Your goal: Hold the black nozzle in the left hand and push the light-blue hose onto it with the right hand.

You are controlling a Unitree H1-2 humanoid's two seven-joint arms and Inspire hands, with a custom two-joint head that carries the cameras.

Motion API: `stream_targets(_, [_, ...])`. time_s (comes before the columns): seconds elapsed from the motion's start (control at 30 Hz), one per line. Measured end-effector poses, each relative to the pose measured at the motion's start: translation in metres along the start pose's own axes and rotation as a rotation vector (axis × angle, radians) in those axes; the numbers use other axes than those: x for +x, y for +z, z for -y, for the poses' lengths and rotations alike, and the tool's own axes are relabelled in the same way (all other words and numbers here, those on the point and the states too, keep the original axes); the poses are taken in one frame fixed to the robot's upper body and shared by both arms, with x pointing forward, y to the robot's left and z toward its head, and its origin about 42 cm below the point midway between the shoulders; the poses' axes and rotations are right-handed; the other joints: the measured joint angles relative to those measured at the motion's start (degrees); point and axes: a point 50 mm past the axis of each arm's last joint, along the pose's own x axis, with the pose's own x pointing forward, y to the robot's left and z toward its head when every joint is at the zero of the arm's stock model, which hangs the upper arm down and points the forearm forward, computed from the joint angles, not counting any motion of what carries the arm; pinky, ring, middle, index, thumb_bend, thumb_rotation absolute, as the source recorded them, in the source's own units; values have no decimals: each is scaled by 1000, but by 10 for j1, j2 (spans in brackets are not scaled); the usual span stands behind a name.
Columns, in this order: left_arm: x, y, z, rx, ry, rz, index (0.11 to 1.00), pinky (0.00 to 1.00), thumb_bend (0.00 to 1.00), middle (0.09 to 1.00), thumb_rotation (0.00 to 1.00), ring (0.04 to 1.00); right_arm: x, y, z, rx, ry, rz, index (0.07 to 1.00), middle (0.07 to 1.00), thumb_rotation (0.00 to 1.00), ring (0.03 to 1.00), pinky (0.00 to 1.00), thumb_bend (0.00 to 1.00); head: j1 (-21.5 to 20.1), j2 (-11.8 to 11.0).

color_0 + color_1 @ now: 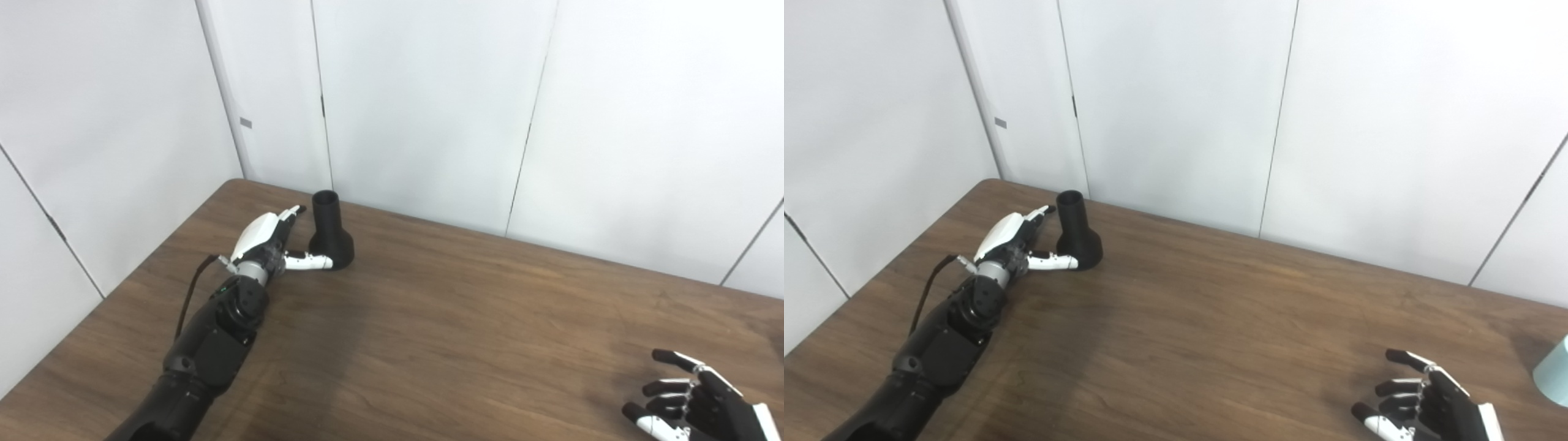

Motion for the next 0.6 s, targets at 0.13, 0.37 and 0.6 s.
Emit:
stream_targets(0.13, [0,3,2,13,2,10,935,868,1000,962,407,998,-1,0,0,0,-1,-5,703,488,0,440,380,543,-4,3])
stream_targets(0.37, [1,7,7,6,-2,27,934,879,1000,962,411,997,-1,1,1,30,0,1,727,548,0,416,358,513,-4,8])
stream_targets(0.6, [4,7,9,11,0,22,931,831,1000,953,416,956,-3,4,2,48,6,-15,734,546,0,415,353,513,-6,11])
